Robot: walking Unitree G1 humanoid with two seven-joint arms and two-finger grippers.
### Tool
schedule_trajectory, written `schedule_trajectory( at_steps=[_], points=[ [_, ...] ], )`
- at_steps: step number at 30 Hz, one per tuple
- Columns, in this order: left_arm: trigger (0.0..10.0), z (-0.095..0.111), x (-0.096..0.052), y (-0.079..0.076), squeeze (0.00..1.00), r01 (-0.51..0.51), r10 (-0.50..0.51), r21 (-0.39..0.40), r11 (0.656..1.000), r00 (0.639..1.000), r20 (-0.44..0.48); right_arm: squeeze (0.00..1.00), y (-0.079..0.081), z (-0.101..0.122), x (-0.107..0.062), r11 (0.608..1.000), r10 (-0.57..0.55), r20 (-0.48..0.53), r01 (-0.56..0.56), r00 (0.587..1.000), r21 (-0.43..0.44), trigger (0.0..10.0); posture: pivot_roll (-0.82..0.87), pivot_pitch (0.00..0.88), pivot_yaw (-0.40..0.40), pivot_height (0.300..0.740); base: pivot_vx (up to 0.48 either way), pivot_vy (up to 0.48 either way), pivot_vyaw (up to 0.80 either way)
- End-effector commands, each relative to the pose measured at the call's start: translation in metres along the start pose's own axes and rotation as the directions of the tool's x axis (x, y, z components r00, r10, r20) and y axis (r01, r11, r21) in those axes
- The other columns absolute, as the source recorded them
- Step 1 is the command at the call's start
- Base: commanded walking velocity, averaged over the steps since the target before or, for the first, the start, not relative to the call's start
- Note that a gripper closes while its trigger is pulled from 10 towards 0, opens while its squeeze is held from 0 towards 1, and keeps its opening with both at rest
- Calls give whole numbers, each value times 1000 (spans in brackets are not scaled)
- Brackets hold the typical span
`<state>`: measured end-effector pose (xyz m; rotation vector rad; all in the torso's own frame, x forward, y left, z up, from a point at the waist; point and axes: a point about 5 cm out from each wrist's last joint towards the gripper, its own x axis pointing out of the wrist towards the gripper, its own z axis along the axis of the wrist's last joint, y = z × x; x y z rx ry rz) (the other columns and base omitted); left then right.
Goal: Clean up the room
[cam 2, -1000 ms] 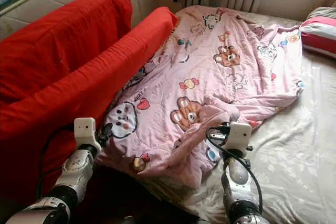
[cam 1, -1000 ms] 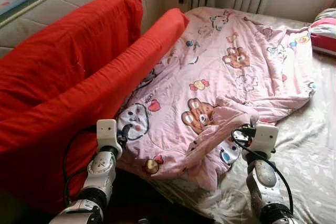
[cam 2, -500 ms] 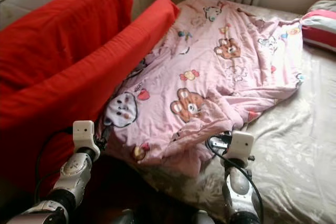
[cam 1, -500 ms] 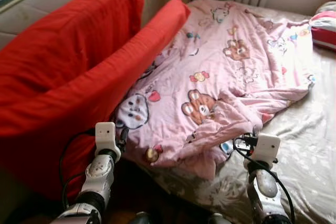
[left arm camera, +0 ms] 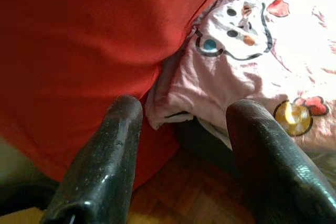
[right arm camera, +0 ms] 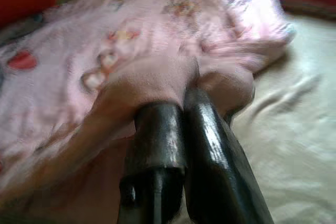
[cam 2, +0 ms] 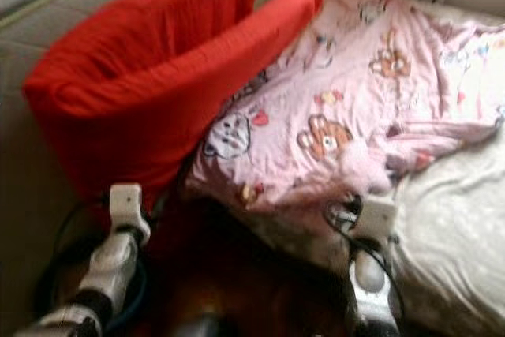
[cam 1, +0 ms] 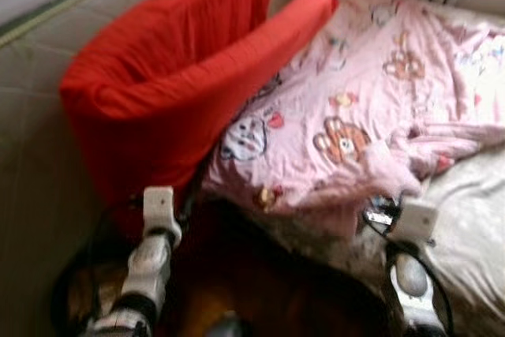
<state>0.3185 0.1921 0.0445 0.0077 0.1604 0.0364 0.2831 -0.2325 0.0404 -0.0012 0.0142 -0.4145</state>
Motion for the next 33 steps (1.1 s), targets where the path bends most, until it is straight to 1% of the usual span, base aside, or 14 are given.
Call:
schedule_trajectory(
  at_steps=[1,5,6,7,9,11,12,13,14,19,20,21,25,33],
  points=[
    [10000,-8,-4,0,0,3,-3,3,1000,1000,-26,0,-18,7,3,995,-102,40,102,994,-8,10000,-99,151,61,740,-296,0,0],
    [10000,-7,-4,-1,0,5,-5,3,1000,1000,-26,0,-34,10,4,979,-197,63,200,978,-37,10000,-97,154,61,740,-294,0,0],
    [10000,-7,-4,-1,0,5,-5,3,1000,1000,-26,0,-34,10,4,979,-197,63,200,978,-37,10000,-97,154,61,740,-296,0,0],
    [10000,-7,-3,-1,0,5,-5,4,1000,1000,-25,0,-48,12,4,960,-270,78,274,960,-57,10000,-98,156,63,740,-259,0,0],
    [10000,-8,-3,-1,0,2,-1,17,1000,999,-36,0,-61,14,3,938,-335,84,340,939,-65,10000,-99,157,64,740,0,0,0],
    [10000,-9,-3,0,0,-1,2,20,1000,999,-44,0,-84,14,-1,886,-450,83,456,889,-78,10000,-103,160,64,740,0,0,0],
    [10000,-9,-3,0,0,-1,2,20,1000,999,-44,0,-84,14,-1,886,-450,83,456,889,-78,10000,-103,160,64,740,0,0,0],
    [10000,-10,-4,1,0,-3,4,21,1000,999,-48,0,-100,14,-5,840,-533,78,538,842,-72,10000,-105,162,65,740,0,0,0],
    [10000,-10,-4,2,0,-4,5,22,1000,999,-50,0,-111,13,-9,804,-586,73,590,807,-69,10000,-106,163,65,740,0,0,0],
    [10000,-10,-4,1,0,-3,5,22,1000,999,-51,0,-134,5,-24,699,-707,40,706,706,-108,10000,-108,167,69,740,0,0,0],
    [10000,-10,-4,1,0,-2,3,22,1000,999,-51,0,-137,2,-27,684,-724,23,721,690,-108,10000,-110,167,71,740,0,0,0],
    [10000,-10,-4,0,0,0,1,22,1000,999,-52,0,-140,-6,-33,661,-749,-27,743,662,-108,10000,-110,169,72,740,0,0,0],
    [10000,-10,-4,0,0,2,-1,23,1000,999,-51,0,-139,-13,-37,646,-763,-73,755,642,-113,10000,-106,170,74,740,0,0,0],
    [10000,-9,-3,0,0,5,-4,25,1000,999,-48,0,-123,-33,-39,704,-708,-216,695,672,-147,10000,-102,174,76,740,0,0,0]
  ],
)
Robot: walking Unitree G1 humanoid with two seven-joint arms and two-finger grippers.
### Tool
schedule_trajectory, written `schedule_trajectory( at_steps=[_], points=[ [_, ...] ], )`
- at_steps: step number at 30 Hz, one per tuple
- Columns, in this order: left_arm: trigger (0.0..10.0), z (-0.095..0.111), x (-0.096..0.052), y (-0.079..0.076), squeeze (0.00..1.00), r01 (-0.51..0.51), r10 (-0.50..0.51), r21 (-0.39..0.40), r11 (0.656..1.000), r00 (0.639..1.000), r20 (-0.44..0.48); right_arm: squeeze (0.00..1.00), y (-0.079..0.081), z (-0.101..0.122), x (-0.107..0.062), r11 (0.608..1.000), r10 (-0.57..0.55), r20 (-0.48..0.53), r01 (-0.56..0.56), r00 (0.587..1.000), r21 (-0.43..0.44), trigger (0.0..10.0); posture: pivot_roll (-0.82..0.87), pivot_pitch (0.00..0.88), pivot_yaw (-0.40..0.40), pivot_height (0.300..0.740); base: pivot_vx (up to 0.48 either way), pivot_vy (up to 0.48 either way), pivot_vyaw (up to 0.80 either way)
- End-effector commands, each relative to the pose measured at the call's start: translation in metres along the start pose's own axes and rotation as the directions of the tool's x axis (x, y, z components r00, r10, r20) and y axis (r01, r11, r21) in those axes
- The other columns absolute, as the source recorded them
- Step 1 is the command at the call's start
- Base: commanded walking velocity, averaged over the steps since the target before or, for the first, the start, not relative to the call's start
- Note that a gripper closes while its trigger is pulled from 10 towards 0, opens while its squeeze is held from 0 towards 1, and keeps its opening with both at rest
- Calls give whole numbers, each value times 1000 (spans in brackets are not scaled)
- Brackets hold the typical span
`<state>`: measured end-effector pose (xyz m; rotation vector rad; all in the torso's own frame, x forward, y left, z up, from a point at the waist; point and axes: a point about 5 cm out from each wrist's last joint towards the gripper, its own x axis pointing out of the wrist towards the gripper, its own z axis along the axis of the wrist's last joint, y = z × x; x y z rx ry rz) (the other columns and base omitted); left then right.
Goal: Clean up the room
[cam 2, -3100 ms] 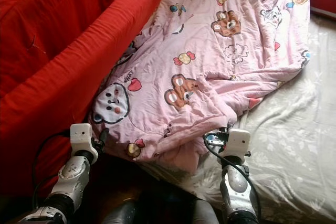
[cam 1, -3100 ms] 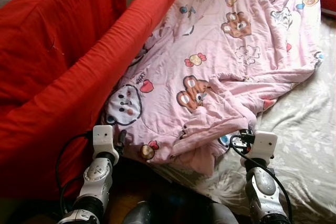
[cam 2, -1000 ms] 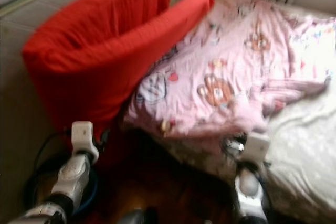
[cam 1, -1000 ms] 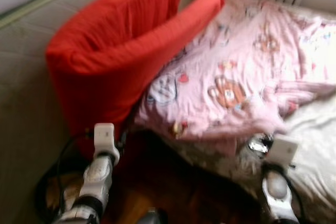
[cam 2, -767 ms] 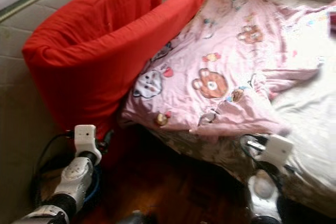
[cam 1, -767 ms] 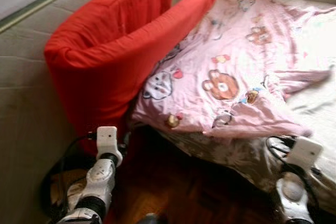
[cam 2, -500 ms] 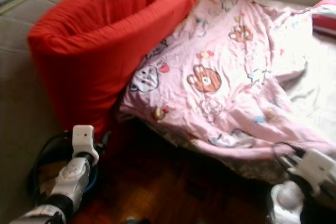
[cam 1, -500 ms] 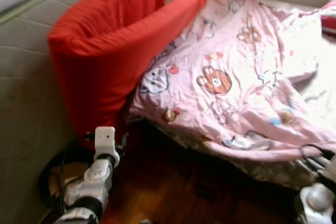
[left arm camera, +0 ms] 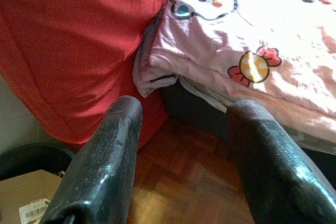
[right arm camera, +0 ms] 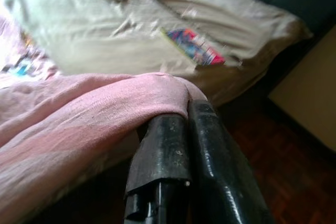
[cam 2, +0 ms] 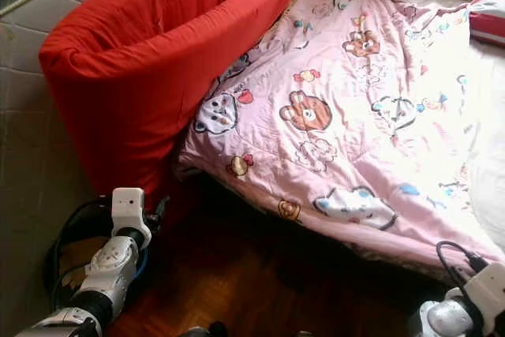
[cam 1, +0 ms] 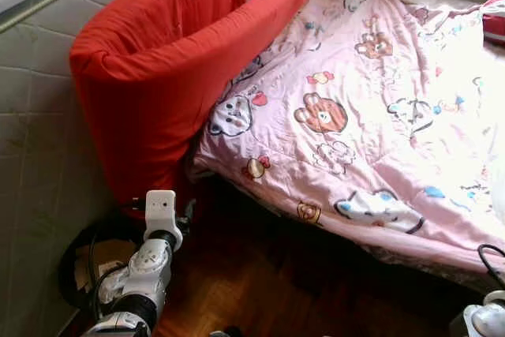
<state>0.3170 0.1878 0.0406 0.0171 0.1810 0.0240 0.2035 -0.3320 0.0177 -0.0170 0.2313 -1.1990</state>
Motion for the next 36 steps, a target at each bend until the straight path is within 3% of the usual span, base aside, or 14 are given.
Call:
schedule_trajectory(
  at_steps=[1,3,13,14,15,36],
  points=[
    [10000,-4,-2,4,0,-7,7,14,1000,1000,-28,0,-2,-14,-4,999,5,-77,-8,997,-35,10000,-99,175,76,740,0,0,0],
    [10000,-5,-2,4,0,-5,5,14,1000,1000,-29,0,0,-24,-7,996,37,-139,-47,990,-72,10000,-100,177,76,740,0,0,0],
    [10000,-5,-2,3,0,0,1,7,1000,1000,-30,0,-5,-33,-8,990,42,-185,-65,982,-125,10000,-99,183,74,740,0,0,0],
    [10000,-5,-2,2,0,1,-1,6,1000,1000,-29,663,-5,-32,-7,991,37,-173,-59,984,-122,10000,-100,184,74,740,0,0,0],
    [10000,-5,-2,1,0,3,-3,5,1000,1000,-29,1000,-5,-30,-6,991,38,-162,-58,986,-119,10000,-100,184,74,740,0,0,0],
    [10000,-9,-4,3,0,-1,1,6,1000,999,-49,1000,3,-30,-8,987,97,-167,-116,981,-109,10000,-100,186,70,740,0,0,0]
  ],
)
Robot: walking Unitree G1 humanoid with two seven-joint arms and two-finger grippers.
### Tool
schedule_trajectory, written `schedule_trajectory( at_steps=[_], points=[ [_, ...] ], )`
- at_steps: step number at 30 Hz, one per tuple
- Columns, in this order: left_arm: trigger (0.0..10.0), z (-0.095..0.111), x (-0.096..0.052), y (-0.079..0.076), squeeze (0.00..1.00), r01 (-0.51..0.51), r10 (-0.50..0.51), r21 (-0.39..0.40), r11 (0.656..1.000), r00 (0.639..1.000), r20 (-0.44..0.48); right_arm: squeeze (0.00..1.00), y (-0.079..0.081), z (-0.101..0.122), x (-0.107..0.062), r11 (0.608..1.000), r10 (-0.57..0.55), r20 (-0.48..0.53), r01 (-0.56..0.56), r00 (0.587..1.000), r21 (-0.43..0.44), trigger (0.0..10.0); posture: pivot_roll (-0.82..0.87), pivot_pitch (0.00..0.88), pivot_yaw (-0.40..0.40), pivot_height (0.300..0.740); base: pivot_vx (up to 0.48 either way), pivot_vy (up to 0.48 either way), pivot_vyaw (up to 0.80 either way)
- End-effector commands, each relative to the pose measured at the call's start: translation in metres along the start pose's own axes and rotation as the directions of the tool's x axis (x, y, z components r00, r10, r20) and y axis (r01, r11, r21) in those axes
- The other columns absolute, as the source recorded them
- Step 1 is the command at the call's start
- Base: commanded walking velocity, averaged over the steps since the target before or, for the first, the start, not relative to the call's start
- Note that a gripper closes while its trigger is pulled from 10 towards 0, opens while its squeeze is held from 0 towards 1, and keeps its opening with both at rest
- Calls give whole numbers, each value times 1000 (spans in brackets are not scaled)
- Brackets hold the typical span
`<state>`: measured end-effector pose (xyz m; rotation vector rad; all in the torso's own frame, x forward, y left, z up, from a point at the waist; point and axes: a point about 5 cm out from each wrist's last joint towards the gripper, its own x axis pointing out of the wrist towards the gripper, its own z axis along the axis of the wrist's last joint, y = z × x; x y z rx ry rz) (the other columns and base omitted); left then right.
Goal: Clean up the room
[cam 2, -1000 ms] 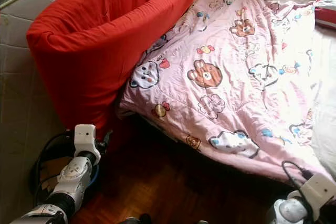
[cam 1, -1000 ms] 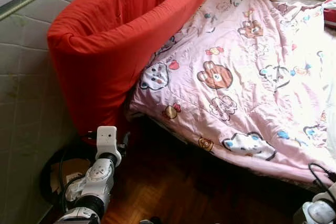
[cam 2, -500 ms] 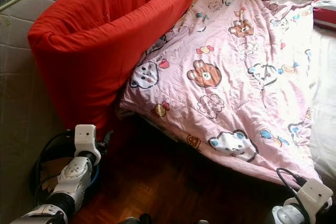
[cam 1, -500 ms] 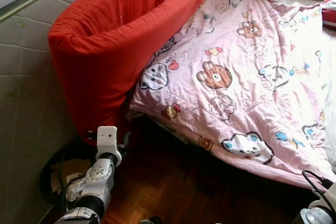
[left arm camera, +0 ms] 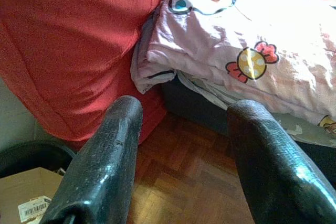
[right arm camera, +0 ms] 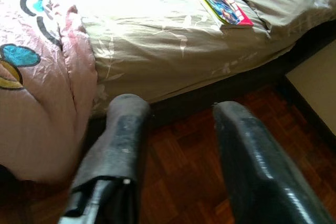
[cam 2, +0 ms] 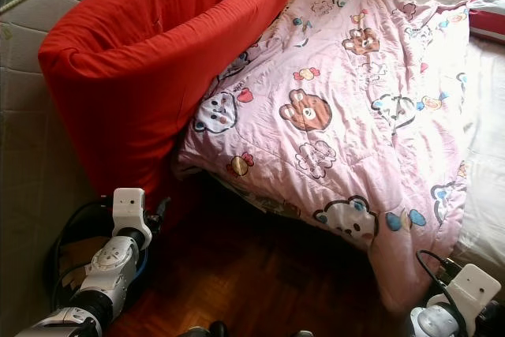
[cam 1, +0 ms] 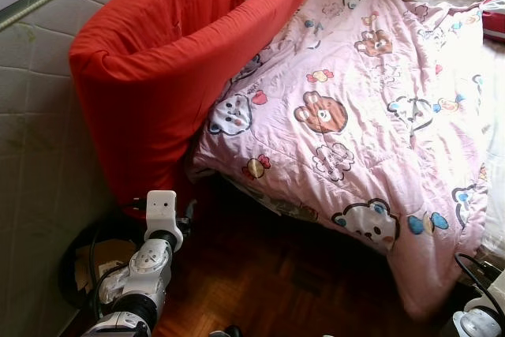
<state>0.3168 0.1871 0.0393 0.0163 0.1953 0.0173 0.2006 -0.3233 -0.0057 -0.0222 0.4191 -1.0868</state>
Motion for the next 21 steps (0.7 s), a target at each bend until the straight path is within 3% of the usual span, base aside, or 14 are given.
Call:
schedule_trajectory(
  at_steps=[1,2,4,5,6,7,9,11,13,14,15,17,18,21],
  points=[
    [10000,-13,-5,3,0,-9,8,-9,1000,998,-70,0,14,-13,-8,989,142,-61,-145,988,-32,10000,-109,181,68,740,0,0,0],
    [10000,-13,-5,3,0,-9,8,-9,1000,998,-70,0,14,-13,-8,989,142,-61,-145,988,-32,10000,-109,181,68,740,0,0,0],
    [10000,-22,-7,4,0,-30,21,-72,997,990,-136,0,37,-28,-24,926,357,-139,-370,924,-79,10000,-109,182,68,740,0,0,0],
    [10000,-22,-7,4,0,-30,21,-72,997,990,-136,0,37,-28,-24,926,357,-139,-370,924,-79,10000,-109,182,68,740,0,0,0],
    [10000,-30,-9,6,0,-59,36,-114,992,980,-195,0,48,-40,-36,864,464,-204,-491,862,-111,10000,-108,175,65,740,0,0,0],
    [10000,-30,-9,6,0,-59,36,-114,992,980,-195,0,48,-40,-36,864,464,-204,-491,862,-111,10000,-108,175,65,740,0,0,0],
    [10000,-51,-18,12,0,-127,59,-184,975,939,-340,0,60,-66,-60,744,586,-336,-654,737,-137,10000,-103,158,64,740,0,0,0],
    [10000,-52,-19,12,0,-132,59,-188,973,935,-350,0,61,-67,-61,737,591,-345,-662,729,-137,10000,-103,158,64,740,0,0,0],
    [10000,-74,-35,20,0,-160,77,-148,976,889,-452,0,64,-83,-77,626,646,-409,-754,645,-200,10000,-106,137,60,740,0,0,0],
    [10000,-81,-41,22,0,-171,84,-137,976,868,-489,0,64,-87,-82,589,659,-430,-779,617,-216,10000,-106,137,60,740,0,0,0],
    [10000,-81,-41,22,0,-171,84,-137,976,868,-489,0,64,-87,-82,589,659,-430,-779,617,-216,10000,-106,137,60,740,0,0,0],
    [10000,-93,-50,24,0,-170,86,-105,980,832,-548,0,64,-92,-87,568,666,-449,-795,596,-211,10000,-113,118,60,740,0,0,0],
    [10000,-99,-55,21,0,-140,73,-71,988,811,-580,0,62,-97,-90,536,670,-471,-813,574,-228,10000,-115,107,59,740,0,0,0],
    [10000,-103,-58,18,0,-126,70,-53,991,797,-600,0,61,-100,-92,530,667,-483,-817,568,-229,10000,-116,91,56,740,0,0,0]
  ],
)
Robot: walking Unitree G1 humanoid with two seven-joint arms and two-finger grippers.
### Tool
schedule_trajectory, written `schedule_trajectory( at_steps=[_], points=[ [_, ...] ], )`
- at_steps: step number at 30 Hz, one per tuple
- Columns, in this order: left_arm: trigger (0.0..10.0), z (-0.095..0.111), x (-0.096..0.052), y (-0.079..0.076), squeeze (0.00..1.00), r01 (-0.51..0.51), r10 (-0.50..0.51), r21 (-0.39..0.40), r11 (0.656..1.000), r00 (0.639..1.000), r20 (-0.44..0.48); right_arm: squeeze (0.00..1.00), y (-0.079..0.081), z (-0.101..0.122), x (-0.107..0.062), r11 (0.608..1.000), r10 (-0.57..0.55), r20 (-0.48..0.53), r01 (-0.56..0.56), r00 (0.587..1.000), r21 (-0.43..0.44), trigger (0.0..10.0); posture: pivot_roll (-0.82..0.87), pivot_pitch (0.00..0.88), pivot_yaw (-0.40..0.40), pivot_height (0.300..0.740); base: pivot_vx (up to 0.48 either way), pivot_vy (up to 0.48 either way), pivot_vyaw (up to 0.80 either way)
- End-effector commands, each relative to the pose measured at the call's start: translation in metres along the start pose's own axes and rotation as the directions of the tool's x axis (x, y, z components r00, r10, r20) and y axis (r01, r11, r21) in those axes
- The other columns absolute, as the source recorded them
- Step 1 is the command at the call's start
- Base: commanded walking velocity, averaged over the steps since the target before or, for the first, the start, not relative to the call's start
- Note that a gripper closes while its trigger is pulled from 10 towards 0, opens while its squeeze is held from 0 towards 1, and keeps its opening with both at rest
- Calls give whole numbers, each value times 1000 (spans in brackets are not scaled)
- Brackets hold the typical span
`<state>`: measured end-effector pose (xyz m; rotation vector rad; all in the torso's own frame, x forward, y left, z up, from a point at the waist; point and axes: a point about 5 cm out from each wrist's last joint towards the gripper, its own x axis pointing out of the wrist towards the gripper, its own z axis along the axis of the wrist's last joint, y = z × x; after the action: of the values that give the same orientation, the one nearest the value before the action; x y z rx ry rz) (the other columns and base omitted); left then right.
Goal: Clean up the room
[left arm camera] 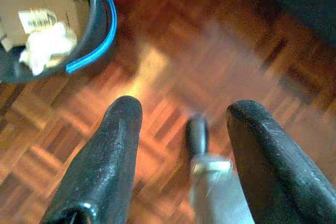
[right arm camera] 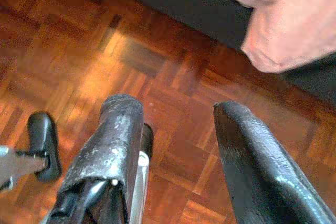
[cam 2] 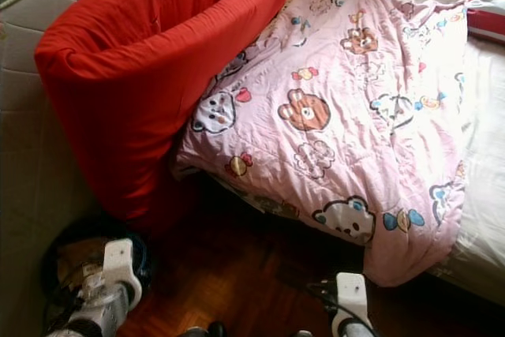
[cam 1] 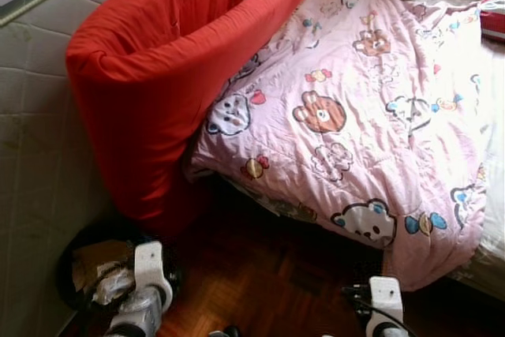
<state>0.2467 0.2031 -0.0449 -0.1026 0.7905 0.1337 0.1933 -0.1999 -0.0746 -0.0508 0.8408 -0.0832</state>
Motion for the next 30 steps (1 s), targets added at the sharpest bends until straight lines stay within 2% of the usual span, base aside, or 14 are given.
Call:
schedule_trajectory(
  at_steps=[1,3,5,15,20,23,28,30],
  points=[
    [10000,-10,-1,2,0,-19,20,31,999,999,-47,0,3,-13,-3,1000,4,-49,-3,999,23,10000,-119,80,57,740,0,0,0],
    [10000,-10,-1,2,0,-21,22,28,999,998,-53,0,3,-12,-2,999,2,-50,-1,999,37,10000,-119,80,57,740,0,0,0],
    [10000,-13,-1,0,0,-17,22,64,998,997,-68,0,3,-6,-1,998,0,-26,1,1000,60,10000,-127,47,58,740,0,0,0],
    [10000,-16,-2,0,0,-15,24,95,995,995,-93,0,-3,4,1,998,-23,10,22,1000,67,10000,-111,18,49,740,0,0,0],
    [10000,-21,-3,3,0,-23,37,124,992,993,-112,0,-4,3,1,999,-9,-4,9,1000,51,10000,-102,10,45,740,0,0,0],
    [10000,-25,-4,5,0,-25,46,168,986,991,-125,0,-6,0,0,1000,-4,-17,4,1000,21,10000,-93,0,36,740,0,0,0],
    [10000,-33,-6,7,0,-33,59,173,984,988,-146,0,-7,-6,-1,1000,4,-39,-3,999,14,10000,-87,0,30,740,0,0,0],
    [10000,-37,-6,7,0,-29,62,200,979,985,-160,0,-6,-10,-2,1000,18,-61,-19,998,-18,10000,-81,0,21,740,0,0,0]
  ],
)
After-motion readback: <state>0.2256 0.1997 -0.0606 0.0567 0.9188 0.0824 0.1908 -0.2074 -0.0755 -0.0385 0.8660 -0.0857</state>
